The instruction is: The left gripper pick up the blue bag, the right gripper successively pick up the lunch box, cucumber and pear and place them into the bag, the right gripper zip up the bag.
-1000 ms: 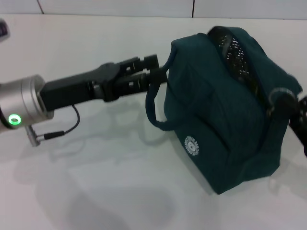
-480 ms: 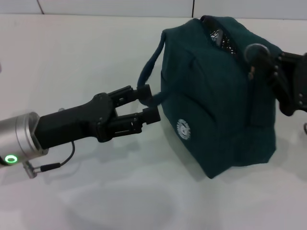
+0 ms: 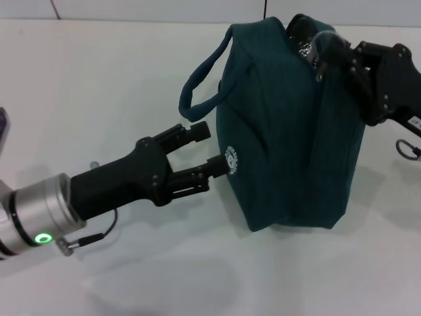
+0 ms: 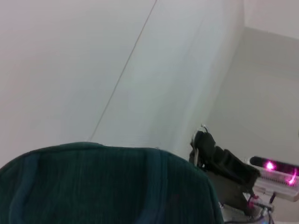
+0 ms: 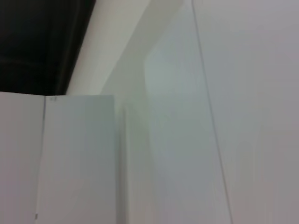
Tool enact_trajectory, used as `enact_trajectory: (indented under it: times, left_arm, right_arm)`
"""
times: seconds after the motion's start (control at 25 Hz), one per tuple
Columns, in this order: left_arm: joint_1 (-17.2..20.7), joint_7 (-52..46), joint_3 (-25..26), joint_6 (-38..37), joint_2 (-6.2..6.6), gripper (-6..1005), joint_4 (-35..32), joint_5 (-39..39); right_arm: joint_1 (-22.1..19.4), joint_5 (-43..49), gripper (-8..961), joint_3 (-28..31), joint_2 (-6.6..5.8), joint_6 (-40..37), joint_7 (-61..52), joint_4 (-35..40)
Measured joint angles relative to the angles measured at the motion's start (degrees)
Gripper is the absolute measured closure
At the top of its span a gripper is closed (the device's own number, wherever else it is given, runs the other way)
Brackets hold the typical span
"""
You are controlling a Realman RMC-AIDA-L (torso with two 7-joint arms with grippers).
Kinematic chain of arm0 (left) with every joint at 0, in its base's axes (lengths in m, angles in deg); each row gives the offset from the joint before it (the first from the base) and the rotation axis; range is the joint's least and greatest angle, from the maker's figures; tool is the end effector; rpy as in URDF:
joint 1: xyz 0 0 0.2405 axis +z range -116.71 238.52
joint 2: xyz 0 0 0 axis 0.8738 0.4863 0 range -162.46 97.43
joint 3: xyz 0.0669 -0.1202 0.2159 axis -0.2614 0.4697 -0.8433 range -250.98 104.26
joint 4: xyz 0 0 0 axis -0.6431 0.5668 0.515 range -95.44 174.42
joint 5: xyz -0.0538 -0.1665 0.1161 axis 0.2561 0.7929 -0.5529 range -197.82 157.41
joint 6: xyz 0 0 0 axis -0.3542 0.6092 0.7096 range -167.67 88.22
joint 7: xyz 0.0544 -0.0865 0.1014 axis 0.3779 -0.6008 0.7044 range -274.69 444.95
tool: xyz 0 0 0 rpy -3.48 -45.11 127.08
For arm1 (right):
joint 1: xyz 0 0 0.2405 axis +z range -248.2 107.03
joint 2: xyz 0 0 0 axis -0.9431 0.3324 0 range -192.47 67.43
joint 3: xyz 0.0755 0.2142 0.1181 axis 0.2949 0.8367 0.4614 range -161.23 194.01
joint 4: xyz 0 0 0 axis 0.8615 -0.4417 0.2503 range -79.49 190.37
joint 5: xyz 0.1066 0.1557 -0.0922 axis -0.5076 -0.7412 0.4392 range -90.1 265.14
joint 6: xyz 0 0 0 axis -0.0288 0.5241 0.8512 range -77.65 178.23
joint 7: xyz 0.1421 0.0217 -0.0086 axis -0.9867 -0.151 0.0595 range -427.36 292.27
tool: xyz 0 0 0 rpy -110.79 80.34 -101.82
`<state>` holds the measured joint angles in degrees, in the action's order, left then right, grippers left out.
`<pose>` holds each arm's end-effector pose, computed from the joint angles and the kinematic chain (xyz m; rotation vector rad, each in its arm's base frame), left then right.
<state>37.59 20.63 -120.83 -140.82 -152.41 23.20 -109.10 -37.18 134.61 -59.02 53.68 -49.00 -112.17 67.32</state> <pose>-0.2580 0.2583 -0.0327 -2.5237 -0.7236 -1.3846 0.2035 0.3201 -0.0047 -2.3012 0.1447 1.4908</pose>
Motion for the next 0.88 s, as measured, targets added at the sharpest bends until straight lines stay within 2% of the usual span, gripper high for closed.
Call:
enact_trajectory:
  times: [0.16, 0.28, 0.48, 0.88]
  left_arm:
    - [-1.8, 4.4, -0.3, 1.8, -0.31, 157, 3.7, 0.5]
    - [-4.8, 7.5, -0.4, 4.3, -0.49, 168, 7.9, 0.5]
    - [-7.8, 10.1, -0.2, 5.9, -0.64, 185, 12.0, 1.3]
    - [-8.6, 11.0, -0.1, 9.7, -0.82, 220, 13.5, 5.3]
  right_arm:
    - [0.2, -1.5, 941, -0.5, -0.02, 1.1, 0.0, 0.0]
    - [0.6, -1.7, 940, -0.7, -0.02, 2.1, 0.0, 0.0]
    - [1.7, -1.9, 940, -0.8, -0.02, 3.0, 0.3, 0.2]
    - [3.9, -1.9, 938, -2.0, -0.02, 4.9, 0.4, 0.4]
